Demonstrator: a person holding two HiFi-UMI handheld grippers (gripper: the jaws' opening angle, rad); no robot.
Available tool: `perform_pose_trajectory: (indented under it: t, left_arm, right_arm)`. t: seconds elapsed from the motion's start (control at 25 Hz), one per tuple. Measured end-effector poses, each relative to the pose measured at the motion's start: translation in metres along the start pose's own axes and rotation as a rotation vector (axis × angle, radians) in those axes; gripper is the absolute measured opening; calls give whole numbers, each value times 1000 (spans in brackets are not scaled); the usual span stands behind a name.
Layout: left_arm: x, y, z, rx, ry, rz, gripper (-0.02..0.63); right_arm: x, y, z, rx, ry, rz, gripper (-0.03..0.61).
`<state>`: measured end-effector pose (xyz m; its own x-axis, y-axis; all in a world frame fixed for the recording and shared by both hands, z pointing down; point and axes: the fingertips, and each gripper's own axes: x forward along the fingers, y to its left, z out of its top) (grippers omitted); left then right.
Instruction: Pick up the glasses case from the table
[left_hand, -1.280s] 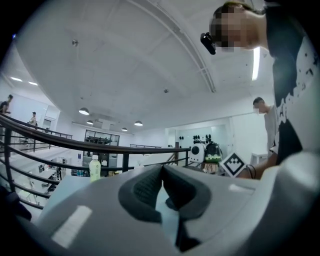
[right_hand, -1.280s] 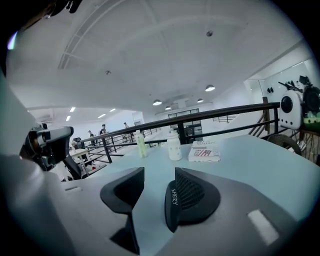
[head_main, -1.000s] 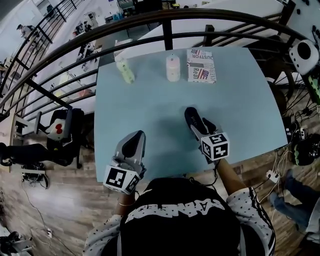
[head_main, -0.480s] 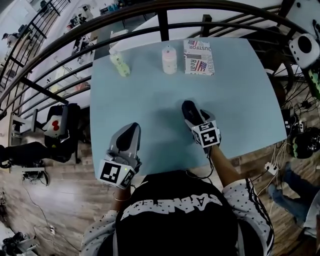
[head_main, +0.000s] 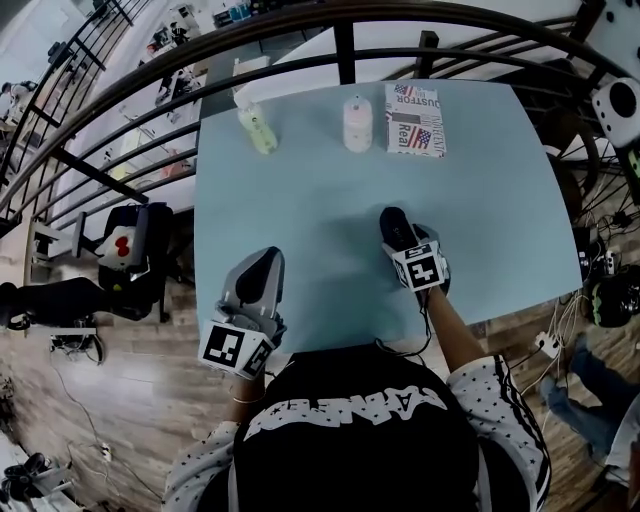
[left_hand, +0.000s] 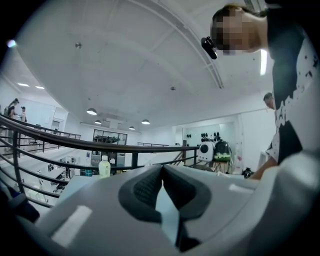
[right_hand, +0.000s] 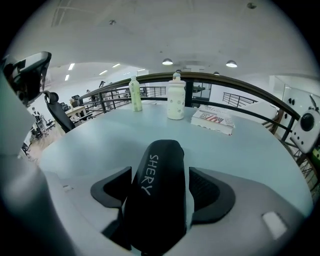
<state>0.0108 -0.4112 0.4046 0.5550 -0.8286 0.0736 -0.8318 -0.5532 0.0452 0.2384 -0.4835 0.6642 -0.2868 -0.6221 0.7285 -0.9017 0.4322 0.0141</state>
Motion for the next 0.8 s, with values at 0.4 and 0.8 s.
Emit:
perform_pose_trajectory:
  t: [0.4,0.8]
  left_arm:
    - [-12,13,2,-18,-14,22,0]
    - [-19,30,6,-2,-30,44,0]
  right_arm:
    - [4,6,-8,-10,52,-5,373]
    - [8,8,-2,32,52,4,367]
